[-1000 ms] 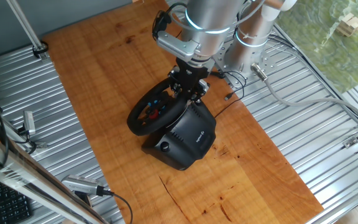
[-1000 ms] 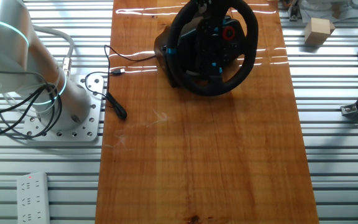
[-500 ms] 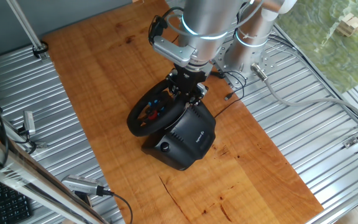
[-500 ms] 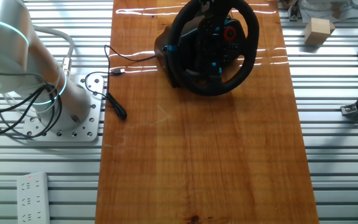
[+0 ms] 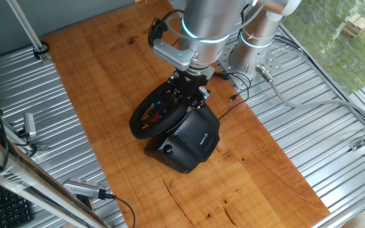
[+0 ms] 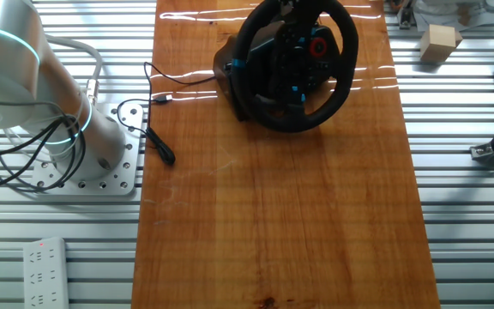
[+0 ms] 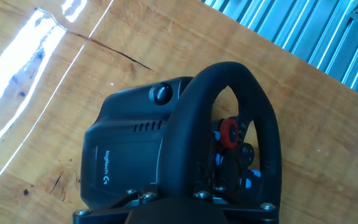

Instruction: Rotate the steering wheel 90 degrees clockwise

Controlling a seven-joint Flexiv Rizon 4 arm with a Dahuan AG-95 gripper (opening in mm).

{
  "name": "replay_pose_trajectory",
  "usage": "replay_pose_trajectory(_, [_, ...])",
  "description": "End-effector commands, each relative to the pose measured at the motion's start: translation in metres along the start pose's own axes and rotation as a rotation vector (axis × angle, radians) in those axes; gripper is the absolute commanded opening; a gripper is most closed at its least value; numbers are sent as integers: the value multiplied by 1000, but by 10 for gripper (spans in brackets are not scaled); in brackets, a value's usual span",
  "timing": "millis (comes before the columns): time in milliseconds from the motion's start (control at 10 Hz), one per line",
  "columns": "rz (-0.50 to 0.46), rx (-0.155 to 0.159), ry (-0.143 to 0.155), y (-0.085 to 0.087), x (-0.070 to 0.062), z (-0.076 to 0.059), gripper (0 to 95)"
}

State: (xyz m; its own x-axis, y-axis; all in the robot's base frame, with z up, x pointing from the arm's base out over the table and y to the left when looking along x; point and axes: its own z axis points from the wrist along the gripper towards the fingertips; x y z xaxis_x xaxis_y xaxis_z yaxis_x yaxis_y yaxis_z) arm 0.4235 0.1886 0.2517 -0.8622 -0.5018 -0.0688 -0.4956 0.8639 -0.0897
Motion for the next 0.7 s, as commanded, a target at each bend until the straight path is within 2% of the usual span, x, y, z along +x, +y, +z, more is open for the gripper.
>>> replay_pose_trajectory(100, [3,1,5,-1,-5,3,0])
replay_pose_trajectory(200, [6,0,2,-1,-4,6,0])
replay_pose_trajectory(300, [24,-8,13,-1,-6,6,0])
replay_pose_trajectory(600, [36,-15,43,0,-25,-5,0])
replay_pose_trajectory(700, [37,-17,44,0,-27,-3,0])
